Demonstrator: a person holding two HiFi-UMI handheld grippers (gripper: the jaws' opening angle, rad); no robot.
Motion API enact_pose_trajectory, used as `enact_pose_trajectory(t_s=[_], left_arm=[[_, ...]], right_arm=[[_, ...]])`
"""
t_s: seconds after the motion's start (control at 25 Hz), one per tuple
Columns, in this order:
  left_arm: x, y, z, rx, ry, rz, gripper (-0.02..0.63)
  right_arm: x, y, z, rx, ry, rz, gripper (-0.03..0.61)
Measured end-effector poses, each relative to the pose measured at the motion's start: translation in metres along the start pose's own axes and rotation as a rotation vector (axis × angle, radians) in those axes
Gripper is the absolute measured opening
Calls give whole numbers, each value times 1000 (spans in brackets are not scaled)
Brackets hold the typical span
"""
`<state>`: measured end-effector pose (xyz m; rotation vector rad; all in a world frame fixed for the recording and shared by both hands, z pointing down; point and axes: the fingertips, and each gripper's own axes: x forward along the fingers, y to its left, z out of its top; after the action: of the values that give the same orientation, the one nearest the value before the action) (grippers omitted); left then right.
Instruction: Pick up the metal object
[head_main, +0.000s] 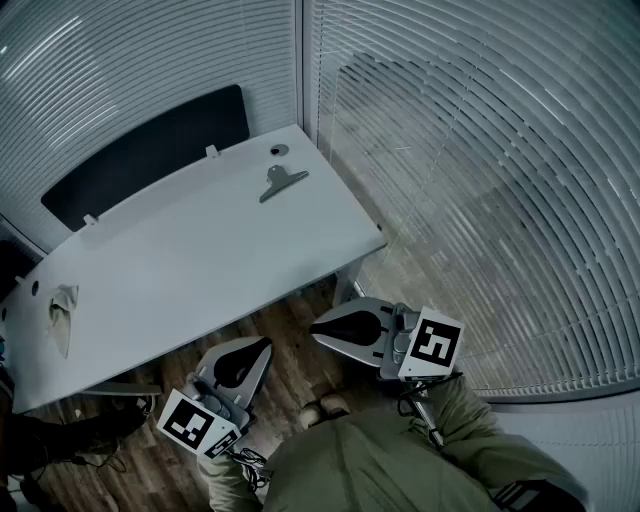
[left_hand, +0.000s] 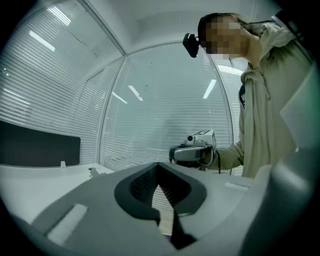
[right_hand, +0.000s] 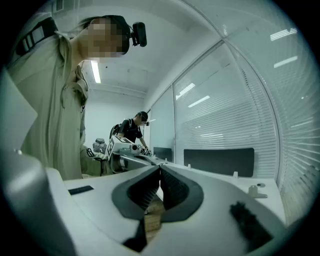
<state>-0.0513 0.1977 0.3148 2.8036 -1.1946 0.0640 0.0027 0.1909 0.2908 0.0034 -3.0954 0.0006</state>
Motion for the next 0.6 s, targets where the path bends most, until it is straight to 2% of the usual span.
enact_pose_trajectory(t_s=[0.44, 0.6], left_arm=[[24, 30, -8, -44, 6, 51, 6], [34, 40, -4, -29, -19, 63, 6]], right_arm=[[-9, -45, -11, 42, 0, -7, 5], [-7, -59, -12, 30, 10, 3, 5]])
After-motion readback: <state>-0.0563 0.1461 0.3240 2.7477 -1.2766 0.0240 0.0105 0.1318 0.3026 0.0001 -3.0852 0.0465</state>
